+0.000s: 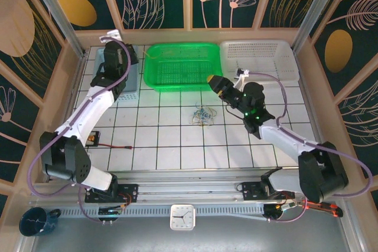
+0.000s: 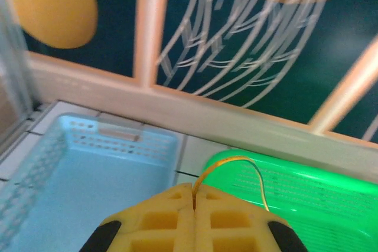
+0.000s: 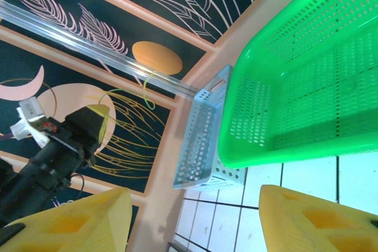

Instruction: Untangle the cables

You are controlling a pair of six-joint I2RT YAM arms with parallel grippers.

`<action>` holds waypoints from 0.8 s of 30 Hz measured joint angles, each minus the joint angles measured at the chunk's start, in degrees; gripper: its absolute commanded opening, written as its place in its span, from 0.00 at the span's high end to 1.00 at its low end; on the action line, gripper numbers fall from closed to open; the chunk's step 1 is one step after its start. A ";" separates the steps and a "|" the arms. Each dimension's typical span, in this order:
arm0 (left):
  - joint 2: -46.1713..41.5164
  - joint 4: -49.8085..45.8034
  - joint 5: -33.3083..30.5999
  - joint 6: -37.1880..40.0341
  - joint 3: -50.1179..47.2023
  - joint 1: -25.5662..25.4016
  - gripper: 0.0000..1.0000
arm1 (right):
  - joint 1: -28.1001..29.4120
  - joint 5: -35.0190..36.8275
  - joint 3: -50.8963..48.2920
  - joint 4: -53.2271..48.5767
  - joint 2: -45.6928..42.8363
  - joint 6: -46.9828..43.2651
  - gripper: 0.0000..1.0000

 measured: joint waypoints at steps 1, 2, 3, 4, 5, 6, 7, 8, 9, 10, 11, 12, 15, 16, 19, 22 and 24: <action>0.48 -0.22 -0.28 -0.02 0.00 1.40 1.00 | 0.00 0.28 0.00 -1.05 -0.83 -0.72 0.40; 0.79 -0.28 -0.52 -0.02 0.00 2.32 1.00 | 0.00 0.39 -0.07 -1.88 -1.46 -1.25 0.40; 1.29 -0.31 -0.66 -0.07 0.00 3.85 1.00 | 0.02 0.94 -0.28 -3.19 -2.69 -2.03 0.39; 1.73 -0.28 -0.79 -0.13 0.00 5.25 1.00 | 0.02 1.38 -0.55 -4.37 -3.74 -2.75 0.39; 2.10 -0.28 -0.98 -0.26 0.00 6.29 1.00 | 0.07 1.79 -0.90 -5.44 -4.68 -3.39 0.39; 2.51 -0.28 -1.07 -0.37 0.00 7.39 1.00 | 0.07 2.23 -1.29 -6.62 -5.66 -4.07 0.39; 3.02 -0.28 -1.07 -0.55 0.00 8.57 1.00 | 0.15 2.75 -1.79 -7.76 -6.69 -4.68 0.39; 3.52 -0.28 -1.07 -0.74 0.00 9.60 1.00 | 0.17 3.15 -2.32 -8.98 -7.63 -5.33 0.37; 4.00 -0.26 -1.07 -0.92 -0.04 10.45 1.00 | 0.24 3.48 -2.86 -9.84 -8.39 -5.70 0.37; 4.61 -0.22 -1.07 -1.16 -0.15 11.32 1.00 | 0.28 3.96 -3.52 -10.71 -9.25 -6.03 0.37; 5.05 -0.22 -1.07 -1.27 -0.22 11.82 1.00 | 0.28 4.26 -4.09 -11.50 -9.94 -6.40 0.36; 5.68 -0.20 -1.07 -1.36 -0.39 12.44 1.00 | 0.31 4.52 -4.81 -12.33 -10.82 -6.80 0.35; 7.82 -0.17 -1.09 -1.36 -0.90 13.40 1.00 | 0.42 5.42 -6.71 -14.64 -12.90 -7.32 0.35; 8.55 -0.17 -1.09 -1.33 -1.05 13.49 1.00 | 0.46 5.75 -7.19 -15.39 -13.46 -7.41 0.35; 10.64 -0.26 -1.05 -1.25 -1.25 13.53 0.87 | 0.72 6.38 -8.04 -17.57 -15.08 -7.98 0.35; 11.58 -0.46 -0.74 -1.07 -1.27 13.53 0.53 | 1.11 7.58 -8.13 -20.09 -16.41 -9.05 0.35; 11.58 -0.70 -0.31 -1.07 -1.29 13.53 0.38 | 1.36 8.48 -8.13 -21.77 -16.85 -9.97 0.35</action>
